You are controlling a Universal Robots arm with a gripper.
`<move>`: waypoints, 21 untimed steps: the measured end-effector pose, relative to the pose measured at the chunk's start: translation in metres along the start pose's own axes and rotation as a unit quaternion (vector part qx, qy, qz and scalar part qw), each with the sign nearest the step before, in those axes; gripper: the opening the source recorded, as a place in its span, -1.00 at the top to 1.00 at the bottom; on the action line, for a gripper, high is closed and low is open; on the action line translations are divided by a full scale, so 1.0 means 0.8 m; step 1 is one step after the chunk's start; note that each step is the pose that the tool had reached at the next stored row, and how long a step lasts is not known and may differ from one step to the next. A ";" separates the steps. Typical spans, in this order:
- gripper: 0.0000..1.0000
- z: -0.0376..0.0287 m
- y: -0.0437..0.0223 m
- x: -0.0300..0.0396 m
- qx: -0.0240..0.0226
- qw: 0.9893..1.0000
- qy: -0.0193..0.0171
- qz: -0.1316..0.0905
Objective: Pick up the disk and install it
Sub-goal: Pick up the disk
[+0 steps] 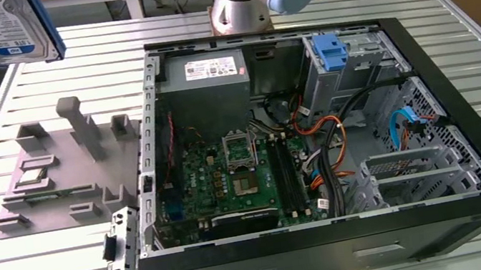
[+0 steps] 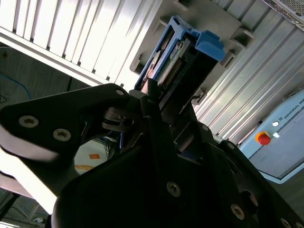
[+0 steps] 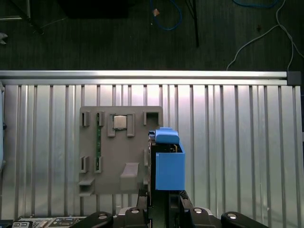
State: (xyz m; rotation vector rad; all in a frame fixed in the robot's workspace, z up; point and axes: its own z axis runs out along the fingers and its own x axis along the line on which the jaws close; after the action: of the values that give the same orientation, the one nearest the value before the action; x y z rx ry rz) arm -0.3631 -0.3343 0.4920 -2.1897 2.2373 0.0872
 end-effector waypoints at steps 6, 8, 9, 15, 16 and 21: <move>0.30 -0.0002 -0.0046 -0.0001 0.000 1.000 0.000 0.000; 0.30 -0.0003 -0.0079 -0.0002 0.000 1.000 0.000 0.000; 0.30 -0.0003 -0.0096 -0.0002 0.000 1.000 0.000 0.000; 0.30 -0.0007 -0.0214 -0.0005 0.000 1.000 0.000 0.000; 0.30 -0.0007 -0.0230 -0.0005 0.000 1.000 0.000 0.000; 0.30 -0.0010 -0.0307 -0.0007 0.000 1.000 0.000 0.000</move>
State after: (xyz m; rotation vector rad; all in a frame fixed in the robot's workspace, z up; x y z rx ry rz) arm -0.3385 -0.3343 0.4920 -2.1897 2.2374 0.0871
